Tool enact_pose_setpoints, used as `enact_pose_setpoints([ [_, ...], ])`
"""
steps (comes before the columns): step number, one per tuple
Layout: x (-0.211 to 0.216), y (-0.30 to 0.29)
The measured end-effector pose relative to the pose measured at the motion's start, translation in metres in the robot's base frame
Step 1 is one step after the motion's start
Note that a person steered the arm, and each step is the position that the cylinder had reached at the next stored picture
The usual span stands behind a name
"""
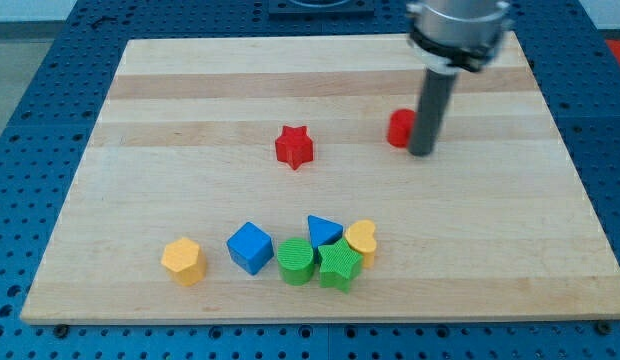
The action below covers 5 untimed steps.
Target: Point your arm at the green star
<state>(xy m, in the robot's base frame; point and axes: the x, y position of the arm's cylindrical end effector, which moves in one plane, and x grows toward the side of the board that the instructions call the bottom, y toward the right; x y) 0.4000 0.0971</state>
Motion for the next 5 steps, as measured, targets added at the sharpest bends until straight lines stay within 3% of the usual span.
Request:
enact_pose_setpoints([
  [1, -0.039, -0.035],
  [2, -0.050, -0.049],
  [3, -0.028, -0.030],
  [4, 0.066, -0.008],
  [5, 0.162, -0.023],
])
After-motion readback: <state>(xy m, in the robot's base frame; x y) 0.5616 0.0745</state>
